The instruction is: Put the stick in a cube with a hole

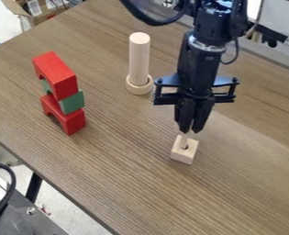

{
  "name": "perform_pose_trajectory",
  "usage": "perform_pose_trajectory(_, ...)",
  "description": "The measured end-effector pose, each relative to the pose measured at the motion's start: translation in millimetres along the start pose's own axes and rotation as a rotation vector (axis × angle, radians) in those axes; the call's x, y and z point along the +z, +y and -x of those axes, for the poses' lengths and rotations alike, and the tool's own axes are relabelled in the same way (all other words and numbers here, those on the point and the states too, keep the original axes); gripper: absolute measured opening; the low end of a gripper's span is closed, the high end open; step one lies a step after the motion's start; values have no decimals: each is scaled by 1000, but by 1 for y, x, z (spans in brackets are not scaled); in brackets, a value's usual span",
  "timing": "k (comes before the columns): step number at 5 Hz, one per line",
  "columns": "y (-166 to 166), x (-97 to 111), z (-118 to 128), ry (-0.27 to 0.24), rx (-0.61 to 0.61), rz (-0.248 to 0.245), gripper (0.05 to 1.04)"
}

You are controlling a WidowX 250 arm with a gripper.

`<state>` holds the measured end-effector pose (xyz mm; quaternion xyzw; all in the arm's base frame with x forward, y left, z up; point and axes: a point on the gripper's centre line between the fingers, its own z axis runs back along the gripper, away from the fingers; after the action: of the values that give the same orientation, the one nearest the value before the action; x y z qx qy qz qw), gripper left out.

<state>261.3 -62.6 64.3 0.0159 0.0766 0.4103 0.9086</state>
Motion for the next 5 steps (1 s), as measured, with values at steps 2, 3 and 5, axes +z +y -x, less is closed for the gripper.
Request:
perform_pose_trajectory(2, -4, -3, 0, -3, 9, 34, 111)
perform_pose_trajectory(3, -4, -2, -1, -7, 8, 39, 111)
perform_pose_trajectory(5, -7, -7, -4, -10, 11, 73, 111)
